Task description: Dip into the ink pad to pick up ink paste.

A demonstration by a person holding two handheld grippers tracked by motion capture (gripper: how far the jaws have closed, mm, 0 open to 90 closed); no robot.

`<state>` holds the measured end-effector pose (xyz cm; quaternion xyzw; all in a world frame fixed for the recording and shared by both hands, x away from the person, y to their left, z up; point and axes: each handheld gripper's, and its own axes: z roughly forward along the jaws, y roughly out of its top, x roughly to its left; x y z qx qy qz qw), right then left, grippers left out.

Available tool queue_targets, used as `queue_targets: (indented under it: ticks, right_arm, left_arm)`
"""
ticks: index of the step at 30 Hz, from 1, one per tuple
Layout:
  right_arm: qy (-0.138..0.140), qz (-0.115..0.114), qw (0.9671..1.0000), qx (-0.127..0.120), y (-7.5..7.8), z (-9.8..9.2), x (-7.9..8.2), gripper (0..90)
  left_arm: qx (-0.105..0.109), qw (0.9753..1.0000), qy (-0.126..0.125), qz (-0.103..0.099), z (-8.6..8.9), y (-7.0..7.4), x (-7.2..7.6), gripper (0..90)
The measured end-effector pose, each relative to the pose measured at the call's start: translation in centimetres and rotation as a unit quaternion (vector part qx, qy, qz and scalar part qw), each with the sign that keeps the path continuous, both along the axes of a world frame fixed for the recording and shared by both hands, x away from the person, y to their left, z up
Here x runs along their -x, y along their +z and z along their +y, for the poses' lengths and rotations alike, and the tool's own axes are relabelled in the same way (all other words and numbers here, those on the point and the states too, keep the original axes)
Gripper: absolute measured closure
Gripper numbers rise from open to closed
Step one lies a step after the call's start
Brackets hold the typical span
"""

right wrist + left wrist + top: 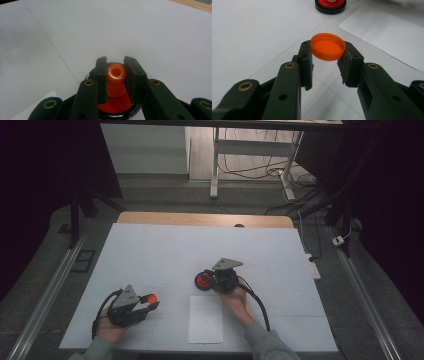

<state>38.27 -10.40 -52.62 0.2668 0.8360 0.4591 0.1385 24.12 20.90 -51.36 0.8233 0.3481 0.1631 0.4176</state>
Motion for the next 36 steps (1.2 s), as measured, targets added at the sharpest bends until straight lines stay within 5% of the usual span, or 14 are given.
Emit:
queue_targets:
  ticks: [4, 8, 36]
  right_arm:
    - [-0.001, 0.008, 0.9999, -0.007, 0.1, -0.2, -0.2, 72.6]
    - [-0.006, 0.011, 0.9988, -0.047, 0.8, -0.9, -0.2, 72.6]
    - [0.003, 0.006, 0.9978, -0.066, 2.7, -1.8, 0.4, 72.5]
  left_arm:
    - [0.001, 1.0000, 0.000, -0.002, 0.1, 0.1, 0.0, 65.3]
    - [0.001, 1.0000, 0.000, -0.001, 0.2, 0.1, 0.0, 65.3]
    - [0.005, 1.0000, 0.005, 0.001, 0.5, -0.1, -0.2, 65.2]
